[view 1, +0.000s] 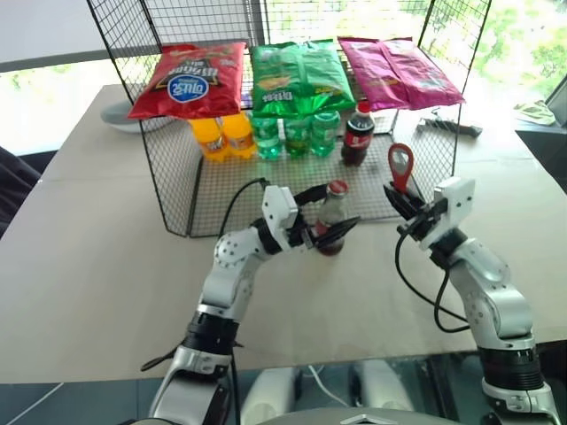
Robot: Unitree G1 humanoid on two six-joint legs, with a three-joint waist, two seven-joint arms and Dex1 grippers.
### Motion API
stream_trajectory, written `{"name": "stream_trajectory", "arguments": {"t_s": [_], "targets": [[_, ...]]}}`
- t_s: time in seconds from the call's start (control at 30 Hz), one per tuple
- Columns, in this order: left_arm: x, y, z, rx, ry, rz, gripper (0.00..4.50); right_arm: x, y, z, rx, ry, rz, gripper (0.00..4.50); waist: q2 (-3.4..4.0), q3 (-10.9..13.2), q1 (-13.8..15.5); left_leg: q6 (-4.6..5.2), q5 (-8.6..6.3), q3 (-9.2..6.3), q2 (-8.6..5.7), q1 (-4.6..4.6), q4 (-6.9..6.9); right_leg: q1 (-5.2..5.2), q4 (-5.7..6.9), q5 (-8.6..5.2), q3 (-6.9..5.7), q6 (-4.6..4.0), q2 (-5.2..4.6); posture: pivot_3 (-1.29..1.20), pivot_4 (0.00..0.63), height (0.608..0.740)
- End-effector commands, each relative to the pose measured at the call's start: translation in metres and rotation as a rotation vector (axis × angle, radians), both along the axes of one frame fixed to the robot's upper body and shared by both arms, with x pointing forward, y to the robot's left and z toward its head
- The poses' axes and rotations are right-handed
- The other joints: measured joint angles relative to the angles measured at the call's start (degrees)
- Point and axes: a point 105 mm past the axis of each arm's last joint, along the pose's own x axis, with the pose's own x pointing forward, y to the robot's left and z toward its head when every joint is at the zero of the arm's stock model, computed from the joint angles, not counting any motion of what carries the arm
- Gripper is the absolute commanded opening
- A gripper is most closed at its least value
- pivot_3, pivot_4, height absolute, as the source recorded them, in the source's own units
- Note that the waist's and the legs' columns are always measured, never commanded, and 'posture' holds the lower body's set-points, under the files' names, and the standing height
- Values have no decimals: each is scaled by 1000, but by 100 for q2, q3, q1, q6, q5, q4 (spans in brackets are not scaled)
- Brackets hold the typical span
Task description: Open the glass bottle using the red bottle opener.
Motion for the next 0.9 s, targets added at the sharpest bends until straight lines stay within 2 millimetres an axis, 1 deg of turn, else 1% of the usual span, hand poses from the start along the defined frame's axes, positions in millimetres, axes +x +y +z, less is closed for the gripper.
{"name": "stream_trajectory", "arguments": {"t_s": [0.03,0.1,0.13,0.17,0.2,0.23,0.3,0.43,0.6,0.67,0.8,0.9], "targets": [[-1,1,7,-33,-23,-2,3754,-3,-1,13,0,-60,2,0,0,0,1,0,0,0,0,0,0,0,0,0,0,0,0,0,150,740],[-2,1,7,-39,-11,-13,3754,-2,-1,14,0,-60,4,0,0,0,0,0,0,0,0,0,0,0,0,0,0,0,0,0,150,740],[-2,1,7,-39,-10,-14,3236,-2,-1,14,0,-60,4,0,0,0,1,0,0,0,0,0,0,0,0,0,0,0,0,0,150,740],[-2,1,6,-37,-10,-14,3020,-2,-1,14,0,-60,5,0,0,0,1,0,0,0,0,0,0,0,0,0,0,0,0,0,150,740],[-2,1,6,-32,-10,-11,2515,-2,-1,14,0,-59,6,0,0,0,1,0,0,0,0,0,0,0,0,0,0,0,0,0,150,740],[-2,1,4,-21,-11,-11,2135,-2,-1,14,0,-59,6,0,-1,-1,5,0,0,-1,0,0,0,0,0,0,0,0,0,0,150,740],[-2,0,0,4,-15,-14,2135,-2,-1,14,-1,-60,6,0,0,-3,4,0,0,-1,0,6,0,6,-1,0,-1,0,-1,0,150,740],[-2,1,0,-6,-8,-4,2135,-3,1,15,-17,-68,16,0,0,-3,5,0,0,-1,0,9,1,8,1,0,-1,0,0,0,150,740],[-1,2,-1,1,-10,2,2135,-8,16,20,-99,-132,56,0,0,-3,1,0,0,-1,0,9,1,9,1,0,-1,0,0,0,150,740],[-1,3,-2,2,-9,4,2135,-11,25,20,-147,-171,79,0,0,-3,0,0,0,-1,0,9,1,9,1,0,-1,0,1,0,150,740],[0,3,-1,1,-8,10,2135,-19,41,22,-282,-324,117,0,0,-3,4,0,0,-1,0,9,2,8,1,0,-2,0,1,0,150,740],[1,2,-1,-1,-5,10,2135,-23,46,15,-378,-422,133,0,-2,-4,3,0,0,-2,-1,11,3,8,-1,0,-4,0,1,0,150,740]]}}
